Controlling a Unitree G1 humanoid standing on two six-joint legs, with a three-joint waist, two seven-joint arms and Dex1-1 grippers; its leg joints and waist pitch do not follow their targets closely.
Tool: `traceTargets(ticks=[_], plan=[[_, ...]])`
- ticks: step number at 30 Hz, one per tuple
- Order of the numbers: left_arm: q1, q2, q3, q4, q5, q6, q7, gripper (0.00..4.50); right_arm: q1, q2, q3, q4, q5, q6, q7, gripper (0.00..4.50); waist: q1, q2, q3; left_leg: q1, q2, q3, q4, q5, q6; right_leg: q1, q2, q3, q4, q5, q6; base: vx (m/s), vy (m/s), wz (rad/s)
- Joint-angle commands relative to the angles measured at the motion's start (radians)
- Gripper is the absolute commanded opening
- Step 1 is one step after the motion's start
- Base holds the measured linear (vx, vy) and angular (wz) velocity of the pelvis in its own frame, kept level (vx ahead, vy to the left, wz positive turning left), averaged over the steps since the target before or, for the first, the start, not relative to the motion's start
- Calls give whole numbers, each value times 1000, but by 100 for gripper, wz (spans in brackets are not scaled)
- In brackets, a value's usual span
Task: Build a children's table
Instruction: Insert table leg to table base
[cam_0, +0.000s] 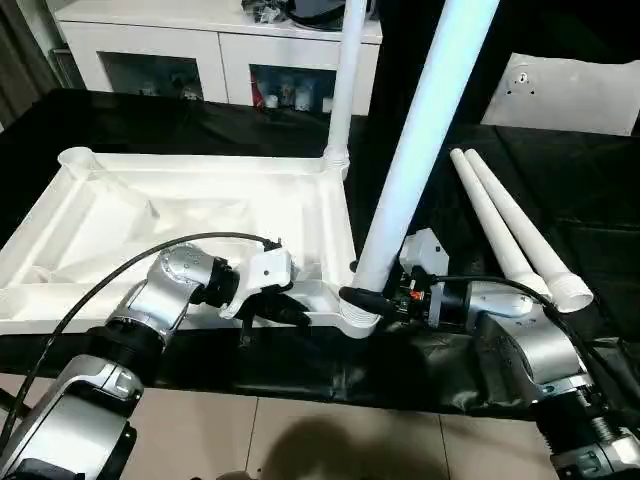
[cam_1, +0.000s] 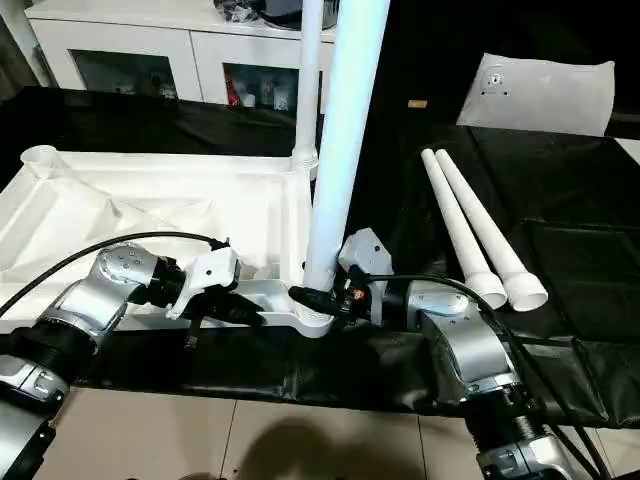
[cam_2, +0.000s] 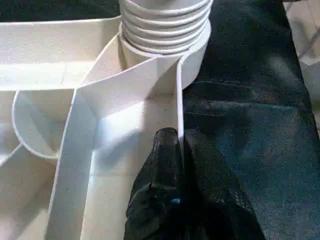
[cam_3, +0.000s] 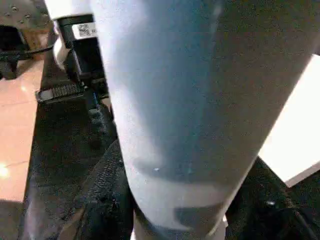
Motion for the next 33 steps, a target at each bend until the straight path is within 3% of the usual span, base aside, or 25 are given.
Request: traceTargets(ticks=[1,2,4,5,6,7,9,10,14,17,23,29,33], plan=[[25,4,48,-79,-3,73,101,0,41,33,63,95,-65,18,-57,189,-3,10,-22,15,63,-30,-86,-458,-14,24,-77,59,-94,-512,-139,0,0,0],[30,4,53,-88,-4,81,112,0,39,37,57,101,-67,14,-69,189,-5,10,-21,14,66,-33,-88,-465,-21,24,-80,60,-92,-523,-138,0,0,0],[66,0,70,-145,-10,129,150,0,34,61,24,126,-72,0,-137,189,-17,9,-14,20,58,-38,-85,-511,-24,15,-79,52,-111,-655,-94,0,0,0],[109,-7,88,-214,-17,183,193,0,29,87,-14,149,-71,-6,-209,189,-18,7,-18,22,61,-41,-85,-513,-30,18,-82,53,-109,-667,-88,0,0,0],[136,-16,93,-261,-20,217,214,0,27,103,-34,162,-68,-9,-246,189,-26,9,-16,15,62,-45,-88,-510,-33,19,-84,51,-108,-680,-84,0,0,0],[152,-24,94,-291,-21,239,226,0,26,112,-45,167,-66,-10,-265,189,-33,4,-14,12,59,-46,-88,-519,-29,18,-79,47,-116,-703,-67,0,0,0],[189,-68,89,-366,-22,303,273,0,9,145,-76,205,-74,-10,-355,189,-41,10,-13,17,61,-46,-89,-535,-34,11,-77,49,-115,-686,-73,0,0,0],[201,-83,86,-392,-23,327,288,0,2,154,-84,218,-79,-12,-386,189,-48,6,-15,21,59,-45,-87,-546,-31,9,-75,48,-119,-681,-75,0,0,0],[221,-170,52,-485,-13,429,367,0,-50,210,-125,299,-94,-15,-536,189,-51,1,-18,15,54,-40,-84,-505,-16,11,-76,52,-119,-678,-70,0,0,0],[211,-206,36,-490,-5,452,399,0,-71,237,-141,318,-94,-10,-586,189,-52,4,-20,12,55,-39,-85,-478,-15,12,-74,54,-115,-639,-78,0,0,0],[190,-199,24,-468,27,468,428,0,-67,266,-129,307,-100,8,-614,189,-42,5,-37,-2,56,-25,-83,-335,18,30,-69,62,-90,-406,-138,0,0,0],[180,-165,37,-441,40,457,419,0,-60,280,-136,304,-91,5,-621,189,-45,5,-37,1,57,-26,-84,-364,4,29,-66,61,-91,-422,-142,0,0,0],[179,-151,44,-434,39,439,416,0,-57,278,-134,296,-84,2,-597,189,-46,4,-40,1,58,-25,-84,-362,-2,30,-64,61,-87,-380,-148,0,0,0]])
